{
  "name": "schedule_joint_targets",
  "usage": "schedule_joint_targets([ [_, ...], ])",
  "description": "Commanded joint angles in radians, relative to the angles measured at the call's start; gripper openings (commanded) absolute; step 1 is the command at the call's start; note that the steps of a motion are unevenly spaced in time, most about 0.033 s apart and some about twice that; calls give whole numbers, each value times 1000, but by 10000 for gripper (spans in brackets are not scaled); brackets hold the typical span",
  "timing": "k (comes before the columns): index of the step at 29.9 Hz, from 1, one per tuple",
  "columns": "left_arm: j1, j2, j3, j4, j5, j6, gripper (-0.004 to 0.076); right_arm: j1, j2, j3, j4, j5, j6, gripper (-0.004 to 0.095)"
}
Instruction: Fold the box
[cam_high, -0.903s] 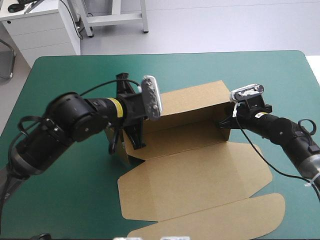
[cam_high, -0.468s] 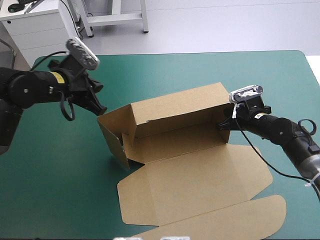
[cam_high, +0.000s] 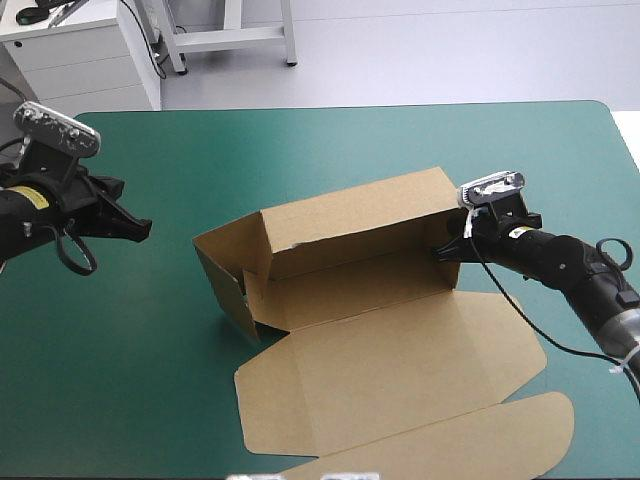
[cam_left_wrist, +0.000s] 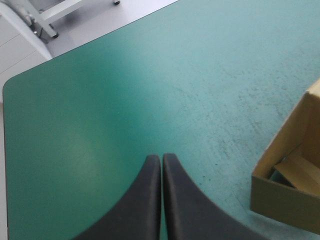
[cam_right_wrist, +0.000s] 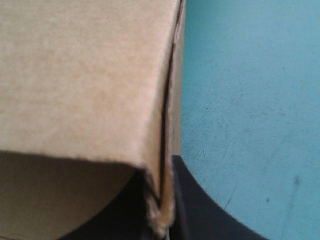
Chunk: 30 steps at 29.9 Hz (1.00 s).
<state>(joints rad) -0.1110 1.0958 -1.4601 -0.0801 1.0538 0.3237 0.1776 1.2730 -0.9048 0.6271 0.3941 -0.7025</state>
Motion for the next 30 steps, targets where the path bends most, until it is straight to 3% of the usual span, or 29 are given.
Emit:
schedule_joint_targets([
  [1,2,-77,86,56,-149,-78,-8,-2,-30,-36,26,-15,32,-9],
  [5,2,-129,169,62,-184,-90,-8,-2,-34,-67,-1,71,64,-8],
  [11,2,-156,194,62,-198,-90,-8,-2,-29,-204,-264,265,346,-8],
  [14,2,-156,194,58,-198,-93,-8,-2,-13,-282,-337,386,444,-9],
  [21,2,-156,194,58,-199,-93,-8,-2,93,-433,-345,649,473,-9],
  [30,2,-156,194,58,-203,-93,-8,-2,295,-537,-399,713,504,-9],
])
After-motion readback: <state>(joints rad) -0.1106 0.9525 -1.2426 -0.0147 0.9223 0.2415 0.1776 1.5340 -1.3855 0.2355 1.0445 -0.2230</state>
